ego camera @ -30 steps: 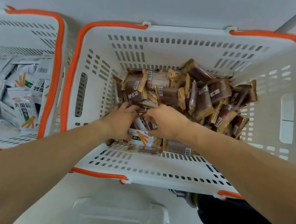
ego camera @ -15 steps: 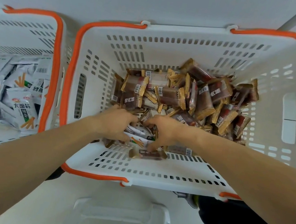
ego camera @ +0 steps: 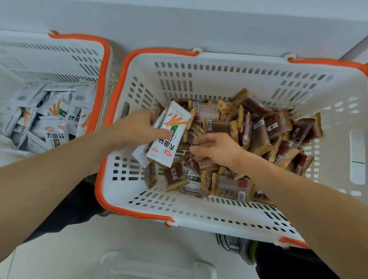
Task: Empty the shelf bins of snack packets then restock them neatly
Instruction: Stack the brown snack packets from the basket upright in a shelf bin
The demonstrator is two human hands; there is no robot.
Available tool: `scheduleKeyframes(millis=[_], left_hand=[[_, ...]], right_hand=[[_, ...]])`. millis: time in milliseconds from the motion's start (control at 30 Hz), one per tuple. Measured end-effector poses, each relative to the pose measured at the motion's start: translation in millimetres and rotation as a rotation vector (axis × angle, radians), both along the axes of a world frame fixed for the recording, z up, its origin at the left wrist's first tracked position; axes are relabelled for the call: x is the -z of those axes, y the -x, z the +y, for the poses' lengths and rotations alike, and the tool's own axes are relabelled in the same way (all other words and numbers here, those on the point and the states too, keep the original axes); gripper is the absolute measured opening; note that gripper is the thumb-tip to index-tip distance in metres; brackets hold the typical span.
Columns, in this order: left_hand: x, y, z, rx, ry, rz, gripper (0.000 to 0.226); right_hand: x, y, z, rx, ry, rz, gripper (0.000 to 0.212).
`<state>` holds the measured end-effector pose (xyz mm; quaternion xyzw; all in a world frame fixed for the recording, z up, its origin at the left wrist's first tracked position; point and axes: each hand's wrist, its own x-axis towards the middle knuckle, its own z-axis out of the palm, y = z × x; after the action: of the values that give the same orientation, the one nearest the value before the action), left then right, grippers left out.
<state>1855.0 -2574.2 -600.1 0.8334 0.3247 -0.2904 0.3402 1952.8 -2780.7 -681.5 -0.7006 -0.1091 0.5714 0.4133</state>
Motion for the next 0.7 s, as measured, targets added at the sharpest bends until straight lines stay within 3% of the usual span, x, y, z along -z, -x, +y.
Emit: scheduleKeyframes(millis=[133,300,367,433,533,700], left_hand=[[-14,14,-6,-0.077,-0.111,-0.092,0.032],[-35,30,-10,-0.178,-0.088,-0.144,0.027],[-43,37,-11,-0.183,-0.068,-0.147,0.021],[-50,47,-9,-0.179,-0.078,-0.125,0.035],[-51,68,-10,-0.185,-0.087,-0.112,0.050],[-36,91,-21,-0.158,-0.064,-0.093,0.043]], right_hand=[[-17,3,7,0.002,0.060,-0.170,0.025],[-37,11,17,0.058,0.037,-0.164,0.023],[-39,14,21,-0.094,0.056,-0.304,0.024],[-37,18,23,-0.255,0.085,-0.453,0.024],[-22,27,25,-0.442,0.095,-0.542,0.018],[20,40,22,-0.775,0.173,-0.664,0.024]])
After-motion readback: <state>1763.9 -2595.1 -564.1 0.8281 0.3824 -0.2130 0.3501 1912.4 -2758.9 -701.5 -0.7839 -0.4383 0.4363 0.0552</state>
